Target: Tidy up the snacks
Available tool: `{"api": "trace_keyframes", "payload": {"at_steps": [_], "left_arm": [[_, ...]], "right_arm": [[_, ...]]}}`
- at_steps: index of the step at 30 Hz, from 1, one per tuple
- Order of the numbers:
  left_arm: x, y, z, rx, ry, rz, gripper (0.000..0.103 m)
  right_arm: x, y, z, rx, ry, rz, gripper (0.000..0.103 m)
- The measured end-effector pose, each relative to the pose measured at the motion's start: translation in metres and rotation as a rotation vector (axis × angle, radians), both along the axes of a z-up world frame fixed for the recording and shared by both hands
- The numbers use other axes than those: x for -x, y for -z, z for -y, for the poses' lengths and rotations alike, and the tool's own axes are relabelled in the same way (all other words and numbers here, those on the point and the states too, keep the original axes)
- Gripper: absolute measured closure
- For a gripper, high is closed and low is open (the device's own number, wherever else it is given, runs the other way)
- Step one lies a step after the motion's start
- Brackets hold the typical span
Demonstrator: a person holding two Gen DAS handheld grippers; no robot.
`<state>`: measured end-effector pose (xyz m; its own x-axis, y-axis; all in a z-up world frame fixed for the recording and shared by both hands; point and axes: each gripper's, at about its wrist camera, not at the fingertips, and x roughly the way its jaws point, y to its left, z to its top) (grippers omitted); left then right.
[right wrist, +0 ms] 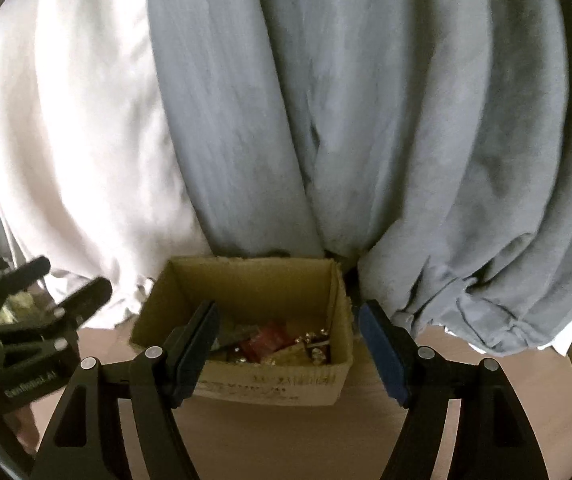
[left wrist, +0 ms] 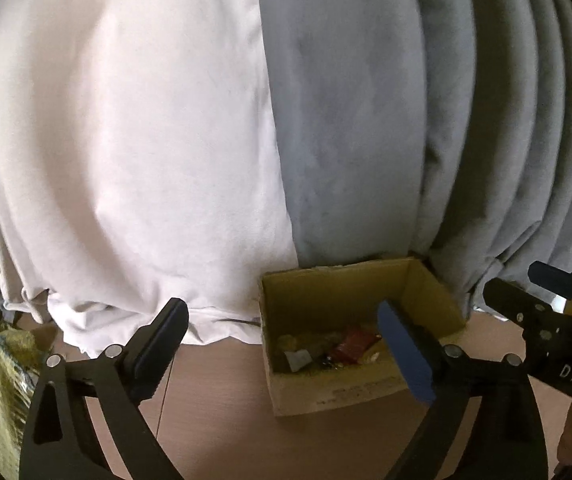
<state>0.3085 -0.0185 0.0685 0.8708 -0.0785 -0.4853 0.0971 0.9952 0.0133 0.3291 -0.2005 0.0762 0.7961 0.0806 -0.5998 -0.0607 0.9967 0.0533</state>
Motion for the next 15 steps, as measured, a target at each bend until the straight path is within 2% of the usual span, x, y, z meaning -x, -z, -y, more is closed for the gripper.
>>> {"api": "trace_keyframes", "payload": {"at_steps": [1,2,4,9,15], "left_arm": [[0.007,-0.001,-0.001,0.009,0.006,0.007,0.002],[0.016,-0.001,-0.002,0.023,0.01,0.015,0.002],[0.035,0.0,-0.004,0.039,0.01,0.017,0.001],[0.078,0.001,-0.003,0.018,-0.003,0.052,0.0],[0.125,0.0,0.003,-0.031,-0.014,0.072,0.0]], "right_arm": [[0.008,-0.002,0.0,0.001,0.002,0.016,0.029],[0.018,-0.005,0.0,0.005,0.003,0.034,0.022],[0.038,-0.008,0.002,-0.001,0.014,0.071,0.019],[0.084,-0.01,0.003,0.0,0.008,0.102,0.019],[0.13,-0.004,0.01,-0.035,0.009,0.093,0.019]]}}
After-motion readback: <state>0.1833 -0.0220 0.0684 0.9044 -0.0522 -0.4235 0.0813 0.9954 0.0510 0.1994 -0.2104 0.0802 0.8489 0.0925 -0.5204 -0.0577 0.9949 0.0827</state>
